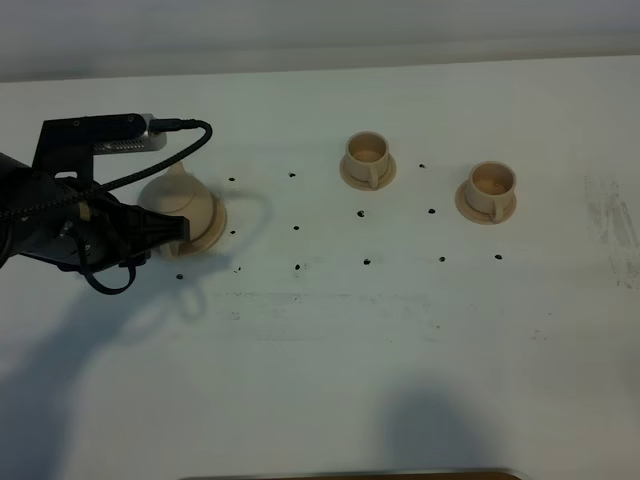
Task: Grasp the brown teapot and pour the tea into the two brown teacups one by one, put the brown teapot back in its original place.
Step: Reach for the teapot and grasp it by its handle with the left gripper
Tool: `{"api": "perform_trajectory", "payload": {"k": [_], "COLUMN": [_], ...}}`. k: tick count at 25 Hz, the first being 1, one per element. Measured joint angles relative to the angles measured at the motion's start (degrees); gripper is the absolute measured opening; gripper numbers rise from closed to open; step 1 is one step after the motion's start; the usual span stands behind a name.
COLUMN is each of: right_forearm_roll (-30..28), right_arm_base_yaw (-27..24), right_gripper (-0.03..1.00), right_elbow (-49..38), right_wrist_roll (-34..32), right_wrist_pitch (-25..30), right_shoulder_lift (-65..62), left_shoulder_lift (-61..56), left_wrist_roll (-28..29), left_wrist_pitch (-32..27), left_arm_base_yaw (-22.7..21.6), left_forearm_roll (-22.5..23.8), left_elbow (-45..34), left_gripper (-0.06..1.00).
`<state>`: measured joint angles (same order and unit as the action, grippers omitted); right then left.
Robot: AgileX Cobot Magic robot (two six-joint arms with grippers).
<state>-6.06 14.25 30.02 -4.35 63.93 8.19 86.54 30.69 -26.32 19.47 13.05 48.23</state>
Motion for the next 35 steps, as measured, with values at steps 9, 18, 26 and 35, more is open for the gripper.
{"api": "perform_trajectory", "payload": {"k": [9,18,26,35], "right_forearm_roll": [0.0,0.0,0.0,0.0], "right_arm_base_yaw": [0.0,0.0,0.0,0.0], "right_gripper": [0.24,0.24,0.24,0.24], "right_elbow": [0.0,0.0,0.0,0.0], "right_wrist_roll": [0.0,0.0,0.0,0.0], "right_wrist_pitch": [0.0,0.0,0.0,0.0], "right_shoulder_lift": [0.0,0.0,0.0,0.0], "left_shoulder_lift": [0.0,2.9,8.0,11.6], "left_wrist_roll": [9.6,8.8,3.4,1.7], "left_wrist_pitch": [-0.5,-1.3,-2.8,-0.9], "left_arm_base_yaw": [-0.1,-0.1,-0.1,-0.1], "left_forearm_roll": [2.7,4.1,4.1,3.4], "left_elbow": [0.0,1.5,5.8,6.4], "left_gripper": [0.39,0.38,0.38,0.38]}}
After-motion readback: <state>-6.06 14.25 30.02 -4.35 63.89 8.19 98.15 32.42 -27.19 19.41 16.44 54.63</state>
